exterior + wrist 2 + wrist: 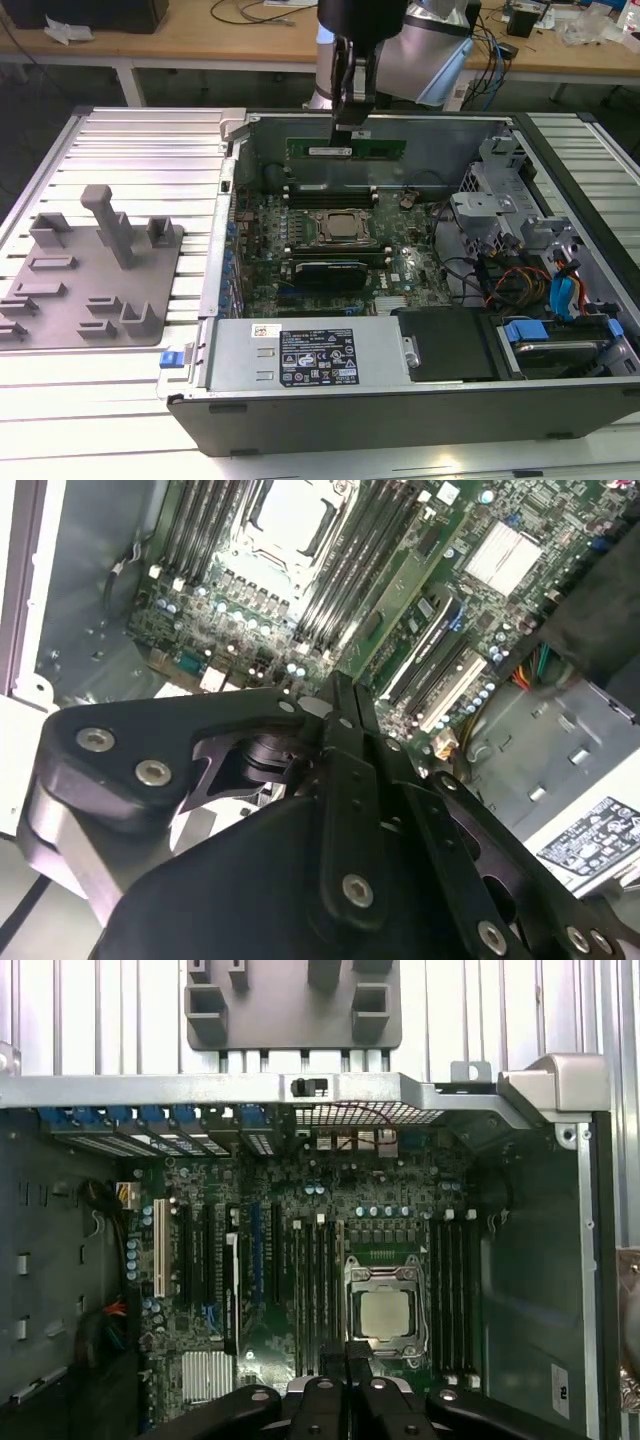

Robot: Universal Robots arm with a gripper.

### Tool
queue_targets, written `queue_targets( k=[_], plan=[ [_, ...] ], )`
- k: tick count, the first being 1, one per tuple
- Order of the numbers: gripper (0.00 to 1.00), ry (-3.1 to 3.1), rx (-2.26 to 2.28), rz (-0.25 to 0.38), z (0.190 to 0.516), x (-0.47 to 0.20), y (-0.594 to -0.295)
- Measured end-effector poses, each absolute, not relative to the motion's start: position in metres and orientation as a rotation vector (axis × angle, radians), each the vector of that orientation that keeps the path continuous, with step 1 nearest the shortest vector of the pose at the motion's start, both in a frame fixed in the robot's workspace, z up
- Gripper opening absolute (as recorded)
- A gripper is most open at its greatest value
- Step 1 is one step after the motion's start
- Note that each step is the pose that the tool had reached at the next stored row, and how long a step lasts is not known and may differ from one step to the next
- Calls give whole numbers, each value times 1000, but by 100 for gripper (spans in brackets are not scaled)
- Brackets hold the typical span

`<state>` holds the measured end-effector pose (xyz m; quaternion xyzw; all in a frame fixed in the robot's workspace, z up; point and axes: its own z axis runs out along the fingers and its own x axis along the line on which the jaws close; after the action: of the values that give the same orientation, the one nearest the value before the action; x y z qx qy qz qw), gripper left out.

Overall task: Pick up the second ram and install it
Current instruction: 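Pick up the second ram and move it above second insertion slot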

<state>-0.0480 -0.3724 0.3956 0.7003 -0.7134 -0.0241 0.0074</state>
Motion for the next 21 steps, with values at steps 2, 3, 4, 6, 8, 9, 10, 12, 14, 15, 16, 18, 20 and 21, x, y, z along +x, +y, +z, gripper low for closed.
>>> queue_targets(
  k=[2,3,4,6,8,9,10,12,14,15,16,18,20,21],
  plan=[
    [9,-2231,2190,-75,387,-48,-372],
    [9,-2231,2190,-75,385,-48,-372],
    [9,-2231,2189,-76,379,-48,-372],
    [9,-2230,2189,-77,372,-48,-372],
    [9,-2229,2188,-79,366,-48,-372],
    [9,-2229,2188,-79,364,-48,-372],
    [9,-2229,2188,-79,362,-48,-372],
    [9,-2229,2188,-79,356,-48,-372],
    [9,-2229,2188,-79,354,-48,-372],
    [9,-2229,2188,-80,351,-48,-372],
    [9,-2229,2188,-80,349,-48,-372],
    [9,-2229,2188,-79,344,-48,-372],
    [9,-2229,2188,-80,341,-48,-370],
    [9,-2229,2188,-80,338,-48,-370]
  ],
)
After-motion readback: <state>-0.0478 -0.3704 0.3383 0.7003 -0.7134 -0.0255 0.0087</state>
